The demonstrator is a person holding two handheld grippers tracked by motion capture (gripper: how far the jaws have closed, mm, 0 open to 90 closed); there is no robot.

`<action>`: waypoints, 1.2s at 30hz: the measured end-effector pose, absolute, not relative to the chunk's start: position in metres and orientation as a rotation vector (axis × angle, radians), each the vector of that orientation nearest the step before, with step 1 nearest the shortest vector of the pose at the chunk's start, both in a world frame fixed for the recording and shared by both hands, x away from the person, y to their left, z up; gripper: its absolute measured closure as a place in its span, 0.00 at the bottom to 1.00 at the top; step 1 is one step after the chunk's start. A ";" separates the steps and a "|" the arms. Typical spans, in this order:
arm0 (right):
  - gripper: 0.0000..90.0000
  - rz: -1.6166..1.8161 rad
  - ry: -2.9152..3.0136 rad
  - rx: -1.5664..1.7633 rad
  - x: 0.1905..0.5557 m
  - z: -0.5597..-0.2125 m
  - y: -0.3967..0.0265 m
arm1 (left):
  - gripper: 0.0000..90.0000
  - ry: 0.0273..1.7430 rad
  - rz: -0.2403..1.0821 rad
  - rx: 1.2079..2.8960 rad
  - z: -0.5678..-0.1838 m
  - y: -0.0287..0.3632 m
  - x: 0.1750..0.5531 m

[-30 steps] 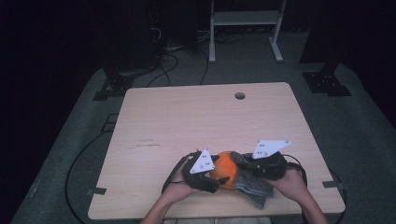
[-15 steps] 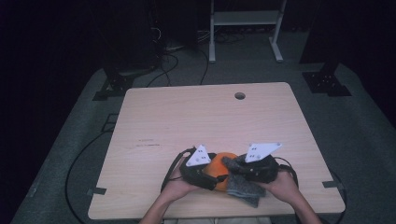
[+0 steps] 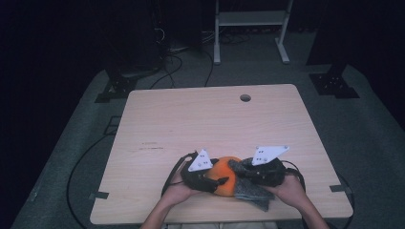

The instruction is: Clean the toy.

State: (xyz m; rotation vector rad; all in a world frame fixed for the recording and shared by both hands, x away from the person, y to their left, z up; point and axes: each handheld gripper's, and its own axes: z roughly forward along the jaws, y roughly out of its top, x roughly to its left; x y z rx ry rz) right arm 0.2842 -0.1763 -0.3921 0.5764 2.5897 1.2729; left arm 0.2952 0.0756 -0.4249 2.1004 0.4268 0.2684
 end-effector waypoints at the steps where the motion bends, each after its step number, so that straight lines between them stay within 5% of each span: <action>1: 0.87 1.266 2.593 0.592 0.286 -0.394 -0.179 | 0.37 0.431 0.253 2.097 -0.426 0.078 0.296; 4: 0.87 1.272 2.602 0.634 0.290 -0.401 -0.188 | 0.34 0.441 0.216 2.076 -0.426 0.079 0.297; 7: 0.86 1.274 2.591 0.621 0.286 -0.397 -0.183 | 0.17 0.453 0.192 2.036 -0.419 0.071 0.298; 15: 0.86 1.259 2.612 0.629 0.290 -0.403 -0.184 | 0.37 0.470 0.230 2.091 -0.428 0.082 0.301; 36: 0.86 1.420 2.633 0.662 0.291 -0.406 -0.193 | 0.39 0.512 0.192 2.047 -0.435 0.097 0.305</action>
